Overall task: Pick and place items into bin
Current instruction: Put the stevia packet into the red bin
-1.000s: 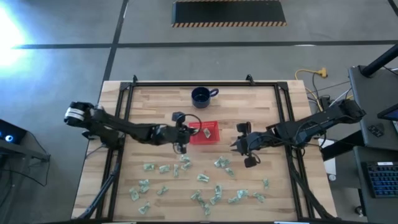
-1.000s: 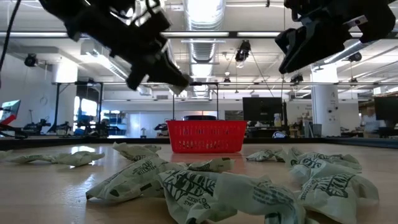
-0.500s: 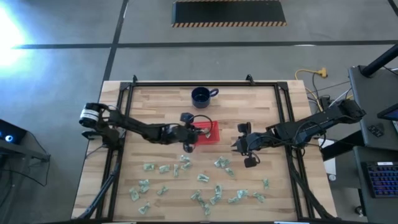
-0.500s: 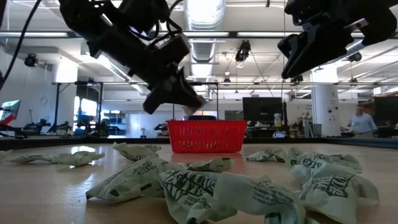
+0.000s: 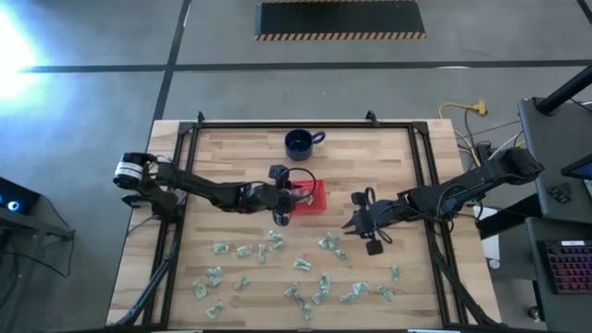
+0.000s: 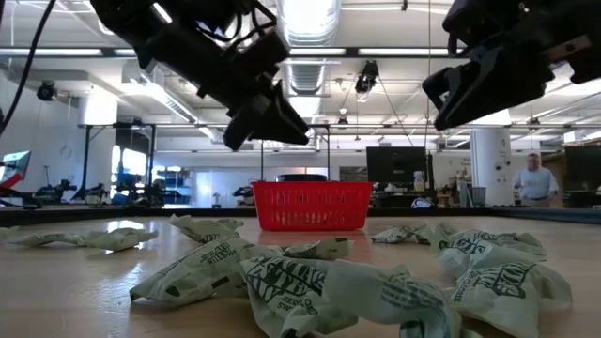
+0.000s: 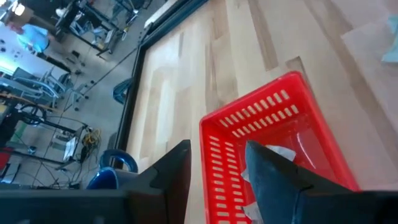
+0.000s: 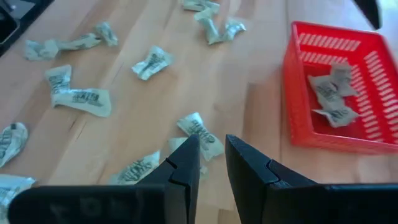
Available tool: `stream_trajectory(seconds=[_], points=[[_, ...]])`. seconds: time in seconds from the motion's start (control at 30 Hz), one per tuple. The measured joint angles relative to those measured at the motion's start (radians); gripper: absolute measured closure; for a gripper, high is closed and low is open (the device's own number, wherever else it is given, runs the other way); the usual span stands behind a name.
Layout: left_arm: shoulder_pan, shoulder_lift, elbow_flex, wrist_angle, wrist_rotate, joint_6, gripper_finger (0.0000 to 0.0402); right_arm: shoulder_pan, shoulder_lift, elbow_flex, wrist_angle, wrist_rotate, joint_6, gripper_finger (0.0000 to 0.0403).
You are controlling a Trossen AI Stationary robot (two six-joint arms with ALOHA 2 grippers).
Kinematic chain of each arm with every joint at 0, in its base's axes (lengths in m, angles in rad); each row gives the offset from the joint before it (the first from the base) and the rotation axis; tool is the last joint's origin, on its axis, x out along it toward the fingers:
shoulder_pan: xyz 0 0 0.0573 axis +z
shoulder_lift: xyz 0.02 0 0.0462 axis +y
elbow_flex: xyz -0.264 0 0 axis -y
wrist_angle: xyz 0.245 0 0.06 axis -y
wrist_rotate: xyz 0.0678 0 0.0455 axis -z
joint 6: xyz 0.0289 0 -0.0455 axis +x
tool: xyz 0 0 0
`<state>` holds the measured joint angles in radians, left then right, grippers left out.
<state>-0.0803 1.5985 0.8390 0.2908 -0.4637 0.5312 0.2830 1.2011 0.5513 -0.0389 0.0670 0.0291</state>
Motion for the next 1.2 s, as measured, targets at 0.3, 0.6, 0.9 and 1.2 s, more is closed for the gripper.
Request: stream_trajectory(seconds=[0.3, 0.6, 0.9, 1.2], points=[[-0.045, -0.082, -0.013, -0.050, -0.005, -0.002, 0.0264, 0.008, 0.004, -0.095, 0.147, 0.000, 0.001, 0.0335], [-0.082, -0.178, -0.018, -0.151, -0.005, -0.066, 0.0264, 0.008, 0.157, -0.090, 0.208, 0.000, -0.016, 0.0326], [-0.108, -0.274, -0.057, -0.194, -0.006, -0.128, 0.0264, 0.008, 0.312, -0.005, 0.197, 0.002, -0.056, 0.0290], [-0.120, -0.331, -0.059, -0.323, -0.006, -0.215, 0.0264, 0.008, 0.402, 0.032, 0.137, -0.015, -0.050, 0.0269]])
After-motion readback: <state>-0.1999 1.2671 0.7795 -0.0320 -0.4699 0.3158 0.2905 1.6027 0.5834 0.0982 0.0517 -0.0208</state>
